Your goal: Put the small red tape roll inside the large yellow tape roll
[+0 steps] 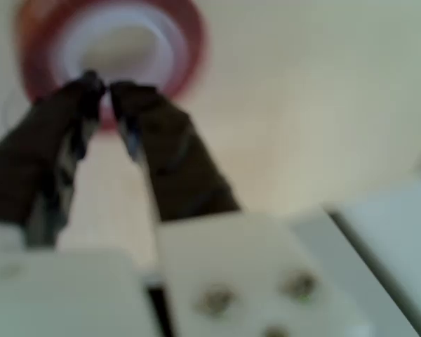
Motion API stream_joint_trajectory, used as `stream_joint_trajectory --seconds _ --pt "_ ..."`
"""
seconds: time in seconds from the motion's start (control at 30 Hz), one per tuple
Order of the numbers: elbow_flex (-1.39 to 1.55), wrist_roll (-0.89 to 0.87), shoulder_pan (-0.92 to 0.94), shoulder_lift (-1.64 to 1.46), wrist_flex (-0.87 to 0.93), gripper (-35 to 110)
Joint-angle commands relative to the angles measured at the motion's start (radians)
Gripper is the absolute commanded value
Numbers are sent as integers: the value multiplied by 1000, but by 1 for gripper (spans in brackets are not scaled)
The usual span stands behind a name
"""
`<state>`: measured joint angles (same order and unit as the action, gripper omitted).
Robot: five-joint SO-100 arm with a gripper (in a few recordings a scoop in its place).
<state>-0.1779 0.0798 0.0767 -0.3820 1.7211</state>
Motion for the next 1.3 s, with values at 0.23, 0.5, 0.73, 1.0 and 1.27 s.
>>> stream_joint_trajectory --seconds 0.23,0.5,0.73,1.0,1.27 --pt "318 106 -20 -479 87 15" --pt "522 97 -5 -474 87 18" --pt "448 97 41 -342 87 21" --pt "336 98 51 -172 87 24" --pt "278 98 40 -81 87 25"
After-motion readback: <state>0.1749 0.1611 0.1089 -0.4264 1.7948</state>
